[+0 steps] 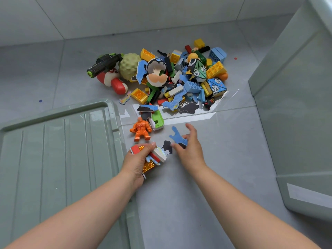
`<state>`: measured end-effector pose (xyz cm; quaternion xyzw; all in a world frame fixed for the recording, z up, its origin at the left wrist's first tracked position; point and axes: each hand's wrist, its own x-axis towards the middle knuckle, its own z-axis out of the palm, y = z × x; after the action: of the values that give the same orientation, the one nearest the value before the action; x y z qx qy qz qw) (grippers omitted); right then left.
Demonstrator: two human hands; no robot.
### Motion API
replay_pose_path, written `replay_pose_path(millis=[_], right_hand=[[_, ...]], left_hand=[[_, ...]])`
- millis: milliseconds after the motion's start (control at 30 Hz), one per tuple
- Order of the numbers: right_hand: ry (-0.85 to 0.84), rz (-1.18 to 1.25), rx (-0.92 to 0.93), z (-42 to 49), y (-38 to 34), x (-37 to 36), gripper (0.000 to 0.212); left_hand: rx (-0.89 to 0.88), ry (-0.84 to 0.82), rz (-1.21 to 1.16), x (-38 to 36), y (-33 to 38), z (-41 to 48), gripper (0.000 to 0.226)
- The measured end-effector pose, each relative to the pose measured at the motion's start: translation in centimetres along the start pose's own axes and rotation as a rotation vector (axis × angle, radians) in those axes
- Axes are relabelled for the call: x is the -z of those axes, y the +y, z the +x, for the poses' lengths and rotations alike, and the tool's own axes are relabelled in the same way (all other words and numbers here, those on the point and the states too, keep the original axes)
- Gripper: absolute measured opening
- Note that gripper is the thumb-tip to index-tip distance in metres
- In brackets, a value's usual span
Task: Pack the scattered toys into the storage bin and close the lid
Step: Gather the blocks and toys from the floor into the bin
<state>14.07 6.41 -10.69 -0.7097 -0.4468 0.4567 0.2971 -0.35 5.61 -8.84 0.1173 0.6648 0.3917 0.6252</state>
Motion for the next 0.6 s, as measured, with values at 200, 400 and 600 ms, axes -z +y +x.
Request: replay_pose_path(millis=[200,400,600], right_hand=[[-0.138,-0.421,0.091,-0.1,-0.1,-2.2,0.044],[0.0,-0.009,0.001,-1.0,-4.0,1.5,0.03],[0.086,0.876,0.084,-1.0,-16.2,11.7,0.036]], left_hand=[[-0.173,-0.09,-0.054,1.5,2.4,-0.6,0.01],[-0.189,-0.193,-0.137,0.2,4.6,-2.2,0.013],[-0.375,-0.454,-0.153,-10.4,12.8,-7.4,0.018]])
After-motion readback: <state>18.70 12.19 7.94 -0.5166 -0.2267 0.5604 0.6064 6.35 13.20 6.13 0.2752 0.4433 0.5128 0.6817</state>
